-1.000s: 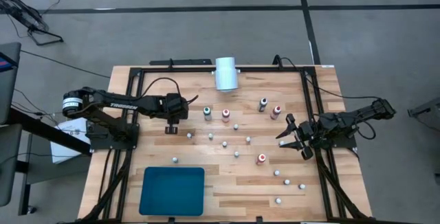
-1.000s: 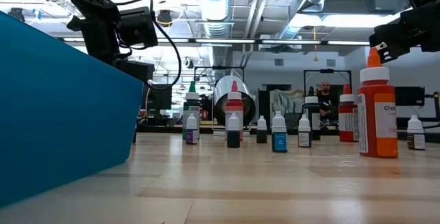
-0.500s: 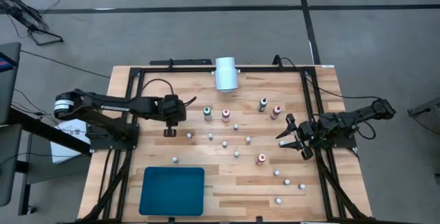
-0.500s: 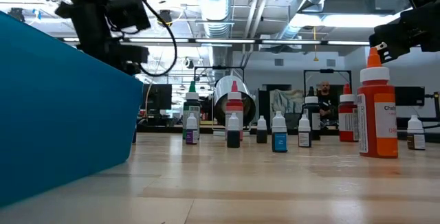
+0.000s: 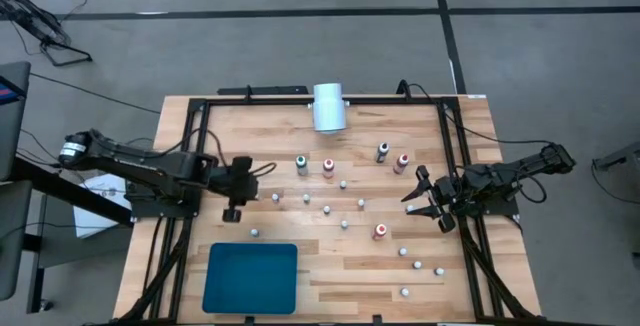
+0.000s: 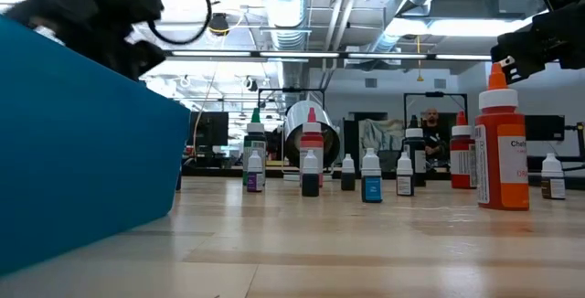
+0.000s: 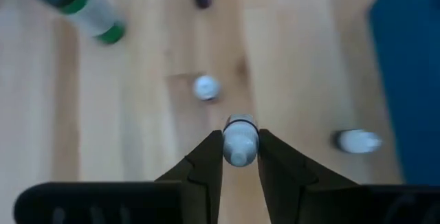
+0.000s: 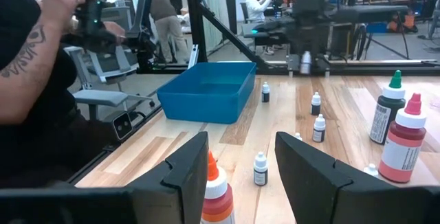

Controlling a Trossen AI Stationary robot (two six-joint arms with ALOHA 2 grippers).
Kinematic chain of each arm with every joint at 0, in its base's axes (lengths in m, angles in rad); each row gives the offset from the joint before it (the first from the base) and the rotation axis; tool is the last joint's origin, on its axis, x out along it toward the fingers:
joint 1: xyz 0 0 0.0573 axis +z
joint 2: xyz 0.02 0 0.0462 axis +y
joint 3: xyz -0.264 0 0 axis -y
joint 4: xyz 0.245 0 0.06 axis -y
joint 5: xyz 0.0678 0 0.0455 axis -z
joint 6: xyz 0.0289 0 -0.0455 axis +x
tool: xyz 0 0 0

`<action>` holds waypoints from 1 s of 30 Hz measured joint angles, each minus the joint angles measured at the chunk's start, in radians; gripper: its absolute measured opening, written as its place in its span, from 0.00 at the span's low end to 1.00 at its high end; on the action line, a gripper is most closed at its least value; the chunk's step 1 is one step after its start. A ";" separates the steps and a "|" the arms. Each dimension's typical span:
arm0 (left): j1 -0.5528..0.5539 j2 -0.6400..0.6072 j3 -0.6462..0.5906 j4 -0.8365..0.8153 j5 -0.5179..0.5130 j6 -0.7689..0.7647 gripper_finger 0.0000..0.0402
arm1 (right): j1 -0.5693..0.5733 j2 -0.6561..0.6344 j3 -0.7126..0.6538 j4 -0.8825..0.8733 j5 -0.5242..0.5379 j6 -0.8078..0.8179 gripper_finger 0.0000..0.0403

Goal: Pick & Place food coloring
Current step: Put the small black food coloring bottle into the blue bin

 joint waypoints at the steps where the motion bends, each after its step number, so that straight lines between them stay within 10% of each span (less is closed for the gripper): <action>1: -0.027 0.000 0.008 -0.009 0.000 -0.016 0.18 | 0.000 0.000 0.000 0.000 0.000 0.000 0.39; 30: -0.371 0.625 0.602 -0.178 -0.001 0.031 0.18 | 0.000 0.000 0.000 0.000 0.000 0.000 0.39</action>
